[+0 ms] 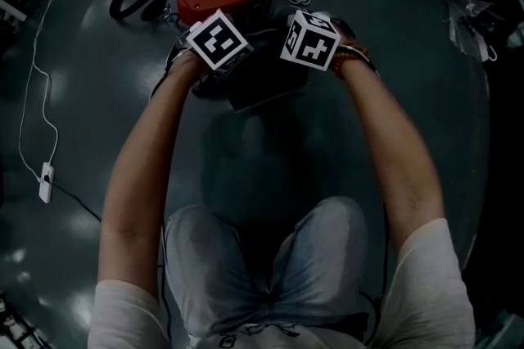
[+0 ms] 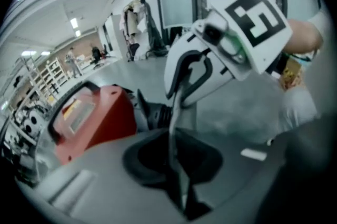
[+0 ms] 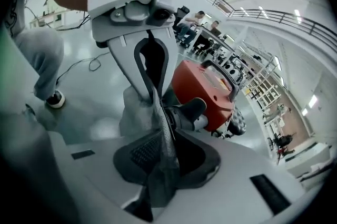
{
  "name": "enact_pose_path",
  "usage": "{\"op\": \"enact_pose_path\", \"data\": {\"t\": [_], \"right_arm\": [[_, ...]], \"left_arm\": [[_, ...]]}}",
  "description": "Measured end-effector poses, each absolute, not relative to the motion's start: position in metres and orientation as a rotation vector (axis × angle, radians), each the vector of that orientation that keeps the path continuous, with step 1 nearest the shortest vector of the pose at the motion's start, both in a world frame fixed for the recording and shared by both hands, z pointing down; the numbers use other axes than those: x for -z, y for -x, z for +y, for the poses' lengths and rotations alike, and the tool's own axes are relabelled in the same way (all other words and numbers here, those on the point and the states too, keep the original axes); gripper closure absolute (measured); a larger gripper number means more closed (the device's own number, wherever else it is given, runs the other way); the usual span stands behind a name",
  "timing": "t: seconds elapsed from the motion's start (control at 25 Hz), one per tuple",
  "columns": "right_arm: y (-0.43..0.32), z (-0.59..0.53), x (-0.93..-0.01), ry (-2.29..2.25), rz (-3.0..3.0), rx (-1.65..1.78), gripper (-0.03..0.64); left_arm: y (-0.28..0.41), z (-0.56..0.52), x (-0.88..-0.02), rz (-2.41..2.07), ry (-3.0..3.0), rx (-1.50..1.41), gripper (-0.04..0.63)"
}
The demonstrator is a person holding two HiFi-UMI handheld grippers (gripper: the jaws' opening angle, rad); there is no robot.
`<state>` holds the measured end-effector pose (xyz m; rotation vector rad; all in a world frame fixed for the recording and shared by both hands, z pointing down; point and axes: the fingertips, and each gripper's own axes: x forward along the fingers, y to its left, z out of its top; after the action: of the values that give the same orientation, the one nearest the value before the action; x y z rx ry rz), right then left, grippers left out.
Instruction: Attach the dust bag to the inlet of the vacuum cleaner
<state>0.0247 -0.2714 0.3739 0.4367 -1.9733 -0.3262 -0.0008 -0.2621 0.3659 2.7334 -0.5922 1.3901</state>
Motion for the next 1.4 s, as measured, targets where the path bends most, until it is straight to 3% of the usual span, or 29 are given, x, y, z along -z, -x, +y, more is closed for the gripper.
{"op": "enact_pose_path", "data": {"t": [0.24,0.52,0.84,1.12,1.4], "right_arm": [[-0.035,-0.271,-0.381,-0.570,-2.108,0.147,0.552],[-0.022,-0.274,-0.373,-0.417,-1.925,0.381,0.552],[-0.035,-0.275,-0.379,-0.623,-2.099,0.159,0.552],[-0.021,-0.277,-0.373,-0.441,-1.937,0.345,0.551],[-0.037,-0.280,-0.382,-0.622,-2.120,0.123,0.551]], "left_arm": [[-0.002,-0.269,-0.366,-0.548,-2.726,-1.693,0.561],[0.015,-0.266,-0.375,-0.647,-2.679,-1.449,0.565],[0.000,-0.271,-0.365,-0.593,-2.723,-1.678,0.563],[0.007,-0.263,-0.372,-0.592,-2.669,-1.326,0.565],[-0.004,-0.277,-0.368,-0.597,-2.708,-1.601,0.563]]}}
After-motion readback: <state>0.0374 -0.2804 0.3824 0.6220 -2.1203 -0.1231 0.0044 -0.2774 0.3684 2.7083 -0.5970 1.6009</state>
